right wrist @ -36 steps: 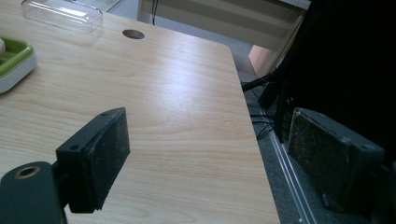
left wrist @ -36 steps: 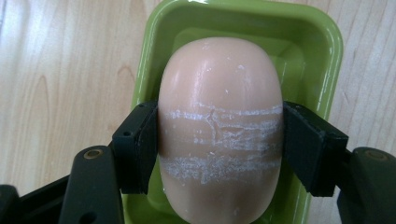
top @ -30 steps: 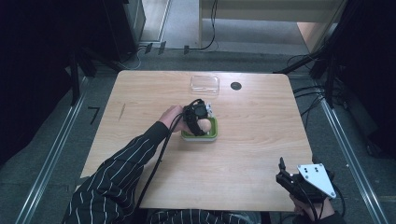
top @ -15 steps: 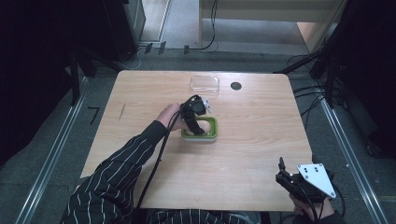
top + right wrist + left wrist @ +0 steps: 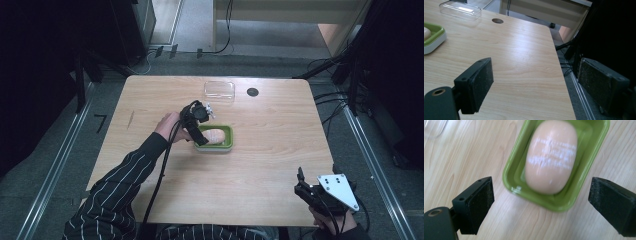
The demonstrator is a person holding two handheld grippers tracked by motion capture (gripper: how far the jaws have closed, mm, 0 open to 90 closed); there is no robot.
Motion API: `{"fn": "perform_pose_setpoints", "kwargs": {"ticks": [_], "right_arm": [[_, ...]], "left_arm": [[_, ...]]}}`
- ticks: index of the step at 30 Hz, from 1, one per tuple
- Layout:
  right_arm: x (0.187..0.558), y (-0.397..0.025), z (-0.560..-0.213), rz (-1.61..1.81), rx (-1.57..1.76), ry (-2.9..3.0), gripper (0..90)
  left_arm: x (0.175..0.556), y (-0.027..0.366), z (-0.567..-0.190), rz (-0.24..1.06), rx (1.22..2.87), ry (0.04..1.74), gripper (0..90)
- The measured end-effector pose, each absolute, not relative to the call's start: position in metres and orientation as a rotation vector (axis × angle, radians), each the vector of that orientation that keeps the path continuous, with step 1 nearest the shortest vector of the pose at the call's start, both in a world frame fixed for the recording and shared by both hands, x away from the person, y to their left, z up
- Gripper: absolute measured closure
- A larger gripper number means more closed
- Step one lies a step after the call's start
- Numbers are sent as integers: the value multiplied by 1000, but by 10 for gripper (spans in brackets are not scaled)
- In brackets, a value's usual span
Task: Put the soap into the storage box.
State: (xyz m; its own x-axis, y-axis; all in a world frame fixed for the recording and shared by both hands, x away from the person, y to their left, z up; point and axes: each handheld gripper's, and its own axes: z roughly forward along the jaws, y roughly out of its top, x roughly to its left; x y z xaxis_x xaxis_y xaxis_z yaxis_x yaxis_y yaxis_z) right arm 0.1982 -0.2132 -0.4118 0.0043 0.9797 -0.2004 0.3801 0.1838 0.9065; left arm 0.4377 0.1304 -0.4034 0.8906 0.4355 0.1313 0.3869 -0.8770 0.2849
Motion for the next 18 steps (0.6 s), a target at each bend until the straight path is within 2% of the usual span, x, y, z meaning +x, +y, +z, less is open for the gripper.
{"fn": "perform_pose_setpoints", "kwargs": {"ticks": [18], "right_arm": [[204, -209, -411, 835, 1326, 1557, 136]], "left_arm": [[401, 188, -402, 307, 2771, 877, 30]]}}
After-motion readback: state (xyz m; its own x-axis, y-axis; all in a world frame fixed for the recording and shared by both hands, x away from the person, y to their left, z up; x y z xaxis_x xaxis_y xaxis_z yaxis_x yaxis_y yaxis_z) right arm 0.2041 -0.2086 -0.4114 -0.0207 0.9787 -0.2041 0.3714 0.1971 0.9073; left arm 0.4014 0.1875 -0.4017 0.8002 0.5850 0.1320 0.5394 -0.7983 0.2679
